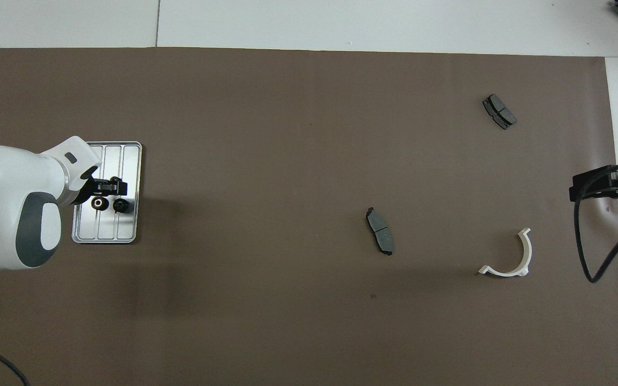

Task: Place bearing gear from tray to pile
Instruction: 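Close the left gripper on the black gear and lift it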

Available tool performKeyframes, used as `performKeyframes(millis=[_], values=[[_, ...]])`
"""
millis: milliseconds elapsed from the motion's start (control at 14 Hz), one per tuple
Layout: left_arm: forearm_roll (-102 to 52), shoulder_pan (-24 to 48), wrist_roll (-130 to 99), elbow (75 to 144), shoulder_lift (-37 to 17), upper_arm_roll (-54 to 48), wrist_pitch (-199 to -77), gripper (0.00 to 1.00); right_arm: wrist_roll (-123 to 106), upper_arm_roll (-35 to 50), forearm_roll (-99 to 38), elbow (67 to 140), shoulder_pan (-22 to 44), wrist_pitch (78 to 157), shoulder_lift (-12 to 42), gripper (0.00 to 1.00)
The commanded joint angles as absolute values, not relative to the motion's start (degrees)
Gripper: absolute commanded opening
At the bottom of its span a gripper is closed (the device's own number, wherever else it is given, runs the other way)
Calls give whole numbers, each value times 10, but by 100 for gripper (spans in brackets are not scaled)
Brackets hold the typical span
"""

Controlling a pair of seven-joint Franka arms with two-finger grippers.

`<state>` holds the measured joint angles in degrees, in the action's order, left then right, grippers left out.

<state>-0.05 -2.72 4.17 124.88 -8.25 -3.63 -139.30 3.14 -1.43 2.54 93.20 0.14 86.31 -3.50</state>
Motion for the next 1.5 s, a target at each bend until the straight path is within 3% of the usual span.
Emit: performKeyframes(millis=[0,215,1432], values=[[-9,-25,35,1262,-86,-36,-1412,67,24,-13,14,945,-3,866,-46,100],[-9,-23,28,1290,-84,-36,-1455,67,24,-13,14,945,-3,866,-46,100],[-9,-16,10,1315,-78,-36,-1460,53,23,-13,14,947,-2,866,-47,100]])
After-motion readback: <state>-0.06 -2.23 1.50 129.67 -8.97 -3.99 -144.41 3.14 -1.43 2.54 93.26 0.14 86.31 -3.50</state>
